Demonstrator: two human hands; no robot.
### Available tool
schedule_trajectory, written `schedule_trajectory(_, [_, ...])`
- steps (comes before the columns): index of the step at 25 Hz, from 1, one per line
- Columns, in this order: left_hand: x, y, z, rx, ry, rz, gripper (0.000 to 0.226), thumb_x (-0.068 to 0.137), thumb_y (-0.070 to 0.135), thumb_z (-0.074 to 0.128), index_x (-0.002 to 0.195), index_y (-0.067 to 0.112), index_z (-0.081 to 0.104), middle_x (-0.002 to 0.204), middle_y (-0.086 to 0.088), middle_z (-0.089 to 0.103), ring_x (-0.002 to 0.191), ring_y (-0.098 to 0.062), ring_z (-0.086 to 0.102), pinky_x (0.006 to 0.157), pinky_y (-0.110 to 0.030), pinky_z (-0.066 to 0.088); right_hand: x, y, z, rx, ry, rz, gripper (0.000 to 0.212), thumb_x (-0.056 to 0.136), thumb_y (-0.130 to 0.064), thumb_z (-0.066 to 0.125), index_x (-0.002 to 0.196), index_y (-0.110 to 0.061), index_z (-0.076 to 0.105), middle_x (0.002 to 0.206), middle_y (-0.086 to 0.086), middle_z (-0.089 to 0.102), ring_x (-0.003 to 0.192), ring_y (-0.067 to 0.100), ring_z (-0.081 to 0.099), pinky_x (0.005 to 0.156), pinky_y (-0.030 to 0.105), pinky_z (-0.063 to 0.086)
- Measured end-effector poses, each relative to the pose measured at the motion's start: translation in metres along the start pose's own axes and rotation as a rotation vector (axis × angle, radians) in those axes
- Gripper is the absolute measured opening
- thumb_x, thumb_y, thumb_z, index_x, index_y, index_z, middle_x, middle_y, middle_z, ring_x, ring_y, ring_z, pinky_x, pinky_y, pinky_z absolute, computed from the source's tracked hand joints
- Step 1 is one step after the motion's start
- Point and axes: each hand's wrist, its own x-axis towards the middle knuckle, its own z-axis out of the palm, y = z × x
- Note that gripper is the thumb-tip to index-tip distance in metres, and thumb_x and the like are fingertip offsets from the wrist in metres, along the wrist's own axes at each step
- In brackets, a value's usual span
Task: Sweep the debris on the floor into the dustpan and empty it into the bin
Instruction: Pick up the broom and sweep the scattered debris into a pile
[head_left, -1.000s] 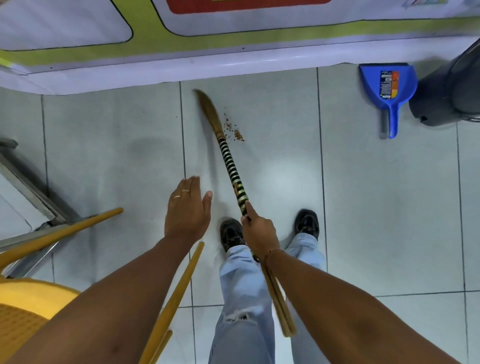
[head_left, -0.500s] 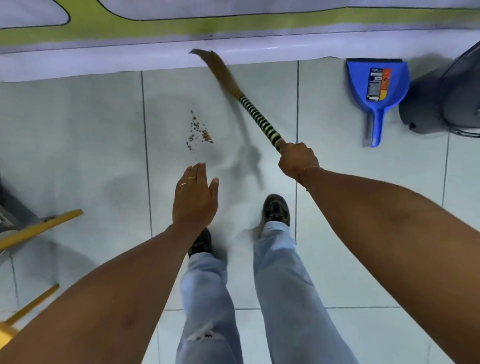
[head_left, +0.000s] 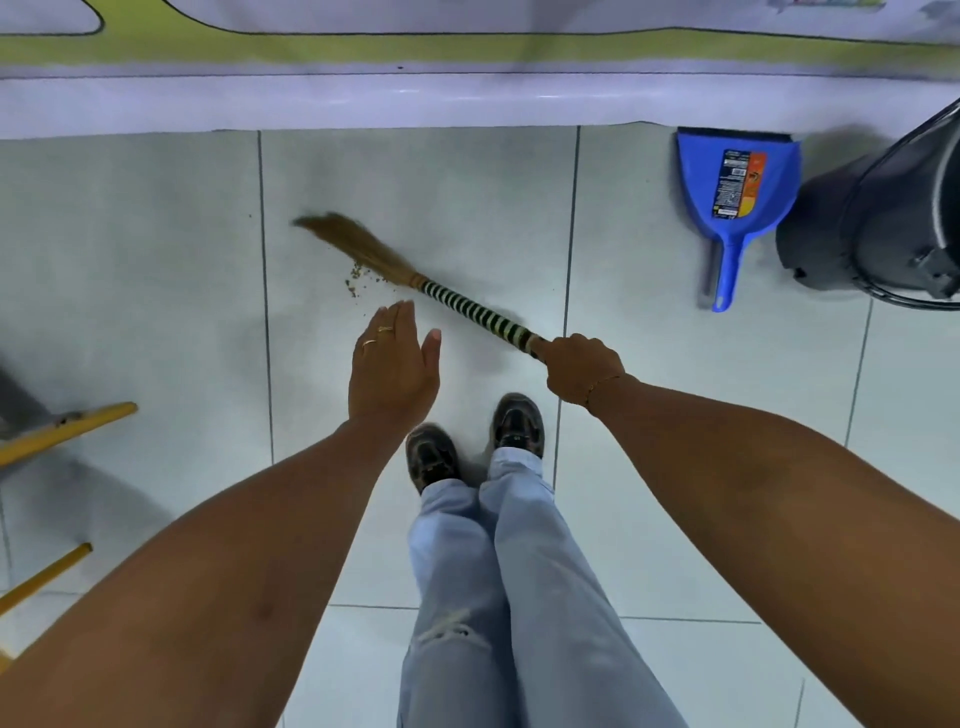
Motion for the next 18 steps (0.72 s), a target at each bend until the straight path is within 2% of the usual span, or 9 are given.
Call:
schedule_trajectory(5, [-0.025,-0.009,-0.001,0.036,-0.024,-0.025,0.051,0.098,0.030,0.035,0.140,0.000,0.031,0.144,-0.022,0.041,0.139,-0.032,0.032,0.116,-0.044,0.029,-0.020,0.029,0.005,-0.070,0.010,-0.050,0.054,0.089,-0.011,0.040,0.137,-0.033,0.034,0.117,0.006,0.061,0.097,0.033,0.060,0.066,0.034,0.039])
schedule_trajectory(8, [-0.038,-0.014,-0.003,0.036,-0.021,-0.041,0.051,0.098,0.030,0.035,0.140,0.000,0.031,0.145,-0.022,0.041,0.140,-0.032,0.031,0.116,-0.044,0.028,-0.046,0.051,0.010,-0.055,0.170,-0.067,0.052,0.091,-0.015,0.043,0.138,-0.036,0.034,0.118,-0.001,0.059,0.081,0.034,0.062,0.057,0.031,0.037])
schedule_trajectory(10, [-0.045,-0.018,-0.005,0.036,-0.024,-0.048,0.051,0.098,0.029,0.035,0.140,0.000,0.031,0.145,-0.022,0.041,0.140,-0.032,0.030,0.117,-0.044,0.027,-0.064,0.055,0.017,0.002,0.248,-0.014,0.051,0.092,-0.018,0.043,0.139,-0.033,0.034,0.115,0.002,0.060,0.077,0.037,0.062,0.057,0.033,0.040])
schedule_trajectory(14, [-0.052,-0.027,-0.013,0.072,-0.006,0.005,0.051,0.098,0.029,0.036,0.140,0.000,0.032,0.144,-0.023,0.042,0.139,-0.034,0.031,0.116,-0.044,0.028,-0.081,0.016,0.030,0.176,0.223,0.214,0.045,0.095,-0.021,0.038,0.140,-0.024,0.035,0.107,0.019,0.060,0.089,0.042,0.059,0.073,0.042,0.048])
schedule_trajectory(18, [-0.057,-0.042,-0.022,0.085,0.045,0.071,0.051,0.098,0.029,0.036,0.139,-0.001,0.033,0.143,-0.024,0.043,0.137,-0.036,0.034,0.114,-0.045,0.030,-0.099,-0.050,0.059,0.458,0.024,0.400,0.038,0.093,-0.020,0.036,0.129,-0.011,0.045,0.122,0.021,0.058,0.111,0.040,0.055,0.091,0.042,0.046])
